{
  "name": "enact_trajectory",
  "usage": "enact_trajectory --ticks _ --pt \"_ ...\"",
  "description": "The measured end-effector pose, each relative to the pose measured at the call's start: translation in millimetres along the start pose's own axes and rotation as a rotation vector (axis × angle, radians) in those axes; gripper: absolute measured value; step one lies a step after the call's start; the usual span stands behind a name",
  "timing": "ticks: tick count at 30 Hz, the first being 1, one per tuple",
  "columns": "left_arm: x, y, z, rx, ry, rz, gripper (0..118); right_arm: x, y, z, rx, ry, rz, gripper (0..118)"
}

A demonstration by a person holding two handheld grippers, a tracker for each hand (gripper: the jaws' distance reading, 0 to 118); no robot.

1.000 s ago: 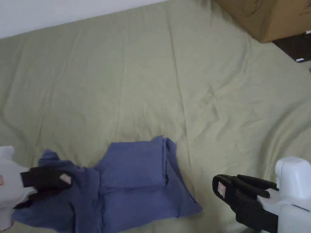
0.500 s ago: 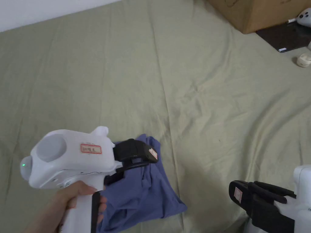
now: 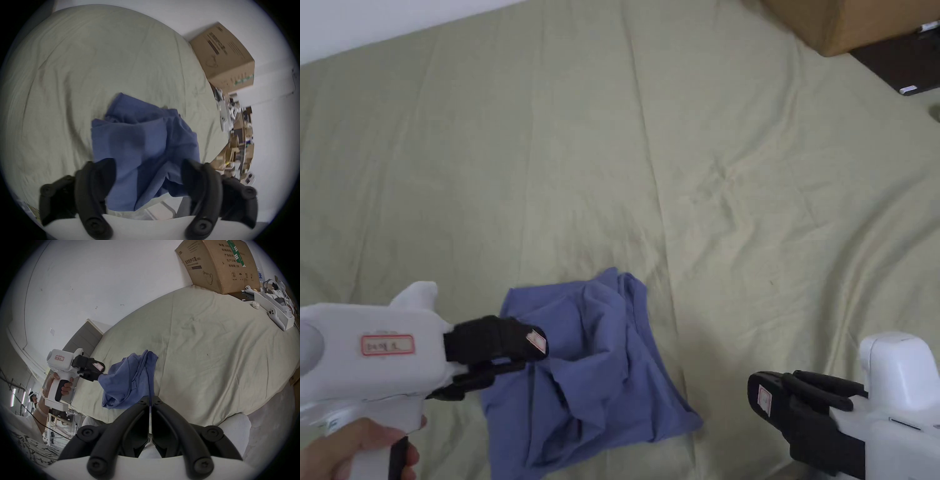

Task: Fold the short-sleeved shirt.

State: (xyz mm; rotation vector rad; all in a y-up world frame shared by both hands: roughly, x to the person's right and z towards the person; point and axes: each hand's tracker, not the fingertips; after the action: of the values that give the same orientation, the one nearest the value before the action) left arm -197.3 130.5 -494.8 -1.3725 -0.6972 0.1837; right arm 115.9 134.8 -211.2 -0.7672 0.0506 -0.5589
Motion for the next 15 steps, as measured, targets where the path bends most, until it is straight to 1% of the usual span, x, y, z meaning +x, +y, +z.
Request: enact_trajectory --ticks 2,4,6,7,10,13,15 --pt "8.1 -2.0 -10.9 -0.010 -0.033 -0.032 70 0.5 -0.1 -0.3 -0.005 -0.004 -0.002 4" --pt "15.4 1.2 -21.4 -0.005 -0.040 -0.056 61 2.9 -1.0 0.3 -0.008 -0.008 -0.010 4" --pt "21.7 6.4 -29.6 0.007 -0.018 -0.090 31 5.4 -2.2 2.1 -0.010 -0.013 -0.016 4" --pt "23.6 8.8 -33.3 0.011 -0.012 -0.099 26 6.4 -2.9 3.3 -0.011 -0.017 -0.018 4" --pt "27.4 14.9 -45.8 -0.037 -0.007 -0.086 26 10.4 -5.6 5.2 -0.017 -0.026 -0.028 4" --pt "40.0 7.4 -61.3 -0.115 -0.067 -0.111 26 14.4 -8.7 4.4 -0.026 -0.036 -0.037 4" --pt "47.9 0.7 -74.4 -0.139 -0.099 -0.095 26 15.8 -10.3 3.7 -0.032 -0.042 -0.045 4"
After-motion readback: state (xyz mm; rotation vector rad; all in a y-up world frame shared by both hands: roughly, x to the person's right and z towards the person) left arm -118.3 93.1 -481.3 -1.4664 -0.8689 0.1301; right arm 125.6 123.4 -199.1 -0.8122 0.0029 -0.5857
